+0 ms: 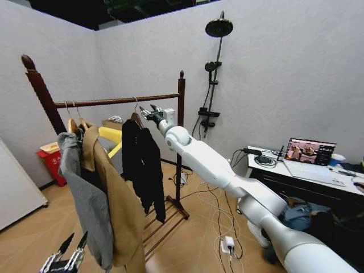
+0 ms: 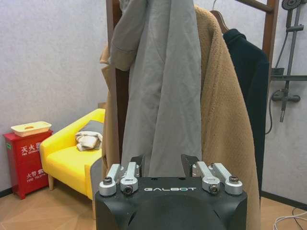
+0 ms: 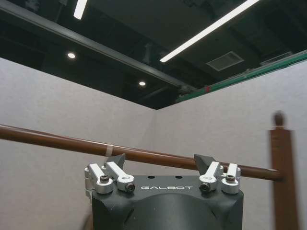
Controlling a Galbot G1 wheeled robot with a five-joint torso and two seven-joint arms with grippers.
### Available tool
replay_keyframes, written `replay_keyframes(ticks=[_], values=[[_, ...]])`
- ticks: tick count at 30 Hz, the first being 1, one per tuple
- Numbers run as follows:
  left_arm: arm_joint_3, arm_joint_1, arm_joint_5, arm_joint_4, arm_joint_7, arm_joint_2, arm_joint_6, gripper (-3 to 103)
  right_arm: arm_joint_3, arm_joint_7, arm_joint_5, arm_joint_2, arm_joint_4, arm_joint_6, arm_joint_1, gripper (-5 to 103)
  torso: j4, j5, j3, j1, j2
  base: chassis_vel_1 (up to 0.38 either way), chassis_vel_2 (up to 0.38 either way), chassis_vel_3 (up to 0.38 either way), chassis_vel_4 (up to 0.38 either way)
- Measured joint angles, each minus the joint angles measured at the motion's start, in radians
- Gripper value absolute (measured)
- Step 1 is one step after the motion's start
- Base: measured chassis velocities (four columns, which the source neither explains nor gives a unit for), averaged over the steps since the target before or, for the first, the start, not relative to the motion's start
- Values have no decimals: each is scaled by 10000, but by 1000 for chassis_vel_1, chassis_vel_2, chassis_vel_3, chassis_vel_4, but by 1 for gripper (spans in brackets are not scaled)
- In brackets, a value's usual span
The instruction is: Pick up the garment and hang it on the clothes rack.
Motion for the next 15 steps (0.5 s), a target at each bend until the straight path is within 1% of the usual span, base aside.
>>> replay_keyframes(ticks=[1,2,3,4,5,6,7,8,9,10,11,12,13,14,15], values=[[0,1,0,1,-5,1,0,46,212,27,4,-711,354,2,-282,84,-5,0,0,0,0,0,0,0,0],[-1,1,0,0,-6,1,0,46,588,-18,90,-1581,840,54,-760,89,-14,5,2,1,0,0,0,0,0],[-1,1,0,0,-6,1,0,46,588,-18,90,-1581,840,54,-760,89,-14,5,2,1,0,0,0,0,0],[0,-1,0,-1,0,1,0,46,1120,-159,235,-2459,1571,135,-1434,94,-21,12,2,3,-1,0,0,0,0],[0,0,0,-1,9,1,0,46,1907,-315,409,-3441,2613,177,-2394,97,-22,14,2,1,0,0,0,0,0],[0,0,0,-1,9,1,0,46,1907,-315,409,-3441,2613,177,-2394,97,-22,14,2,1,0,0,0,0,0],[1,0,0,1,-4,1,0,46,2667,-370,533,-4240,3390,221,-3211,99,-16,11,2,3,-1,0,0,0,0],[0,-1,0,0,0,0,0,46,3597,-219,670,-5213,4276,313,-4380,100,-15,8,0,1,1,0,0,0,0],[1,0,0,0,-1,1,0,46,4371,-57,814,-5784,4869,376,-5414,100,-18,8,0,0,1,0,0,0,0],[1,0,0,0,-1,1,0,46,4371,-57,814,-5784,4869,376,-5414,100,-18,8,0,0,1,0,0,0,0],[0,0,0,0,0,1,0,46,5878,125,960,-6308,5704,390,-7070,100,-17,12,1,0,2,0,0,0,0],[0,0,0,0,0,1,0,46,5878,125,960,-6308,5704,390,-7070,100,-17,12,1,0,2,0,0,0,0],[1,0,0,0,5,1,0,46,7316,266,972,-6514,6467,388,-8492,100,-21,8,-1,0,2,0,0,0,0],[1,0,0,0,4,1,0,46,8982,396,842,-6474,7384,363,-10171,100,-14,-2,-2,-2,4,0,0,0,0],[1,0,0,0,4,1,0,46,8982,396,842,-6474,7384,363,-10171,100,-14,-2,-2,-2,4,0,0,0,0]])
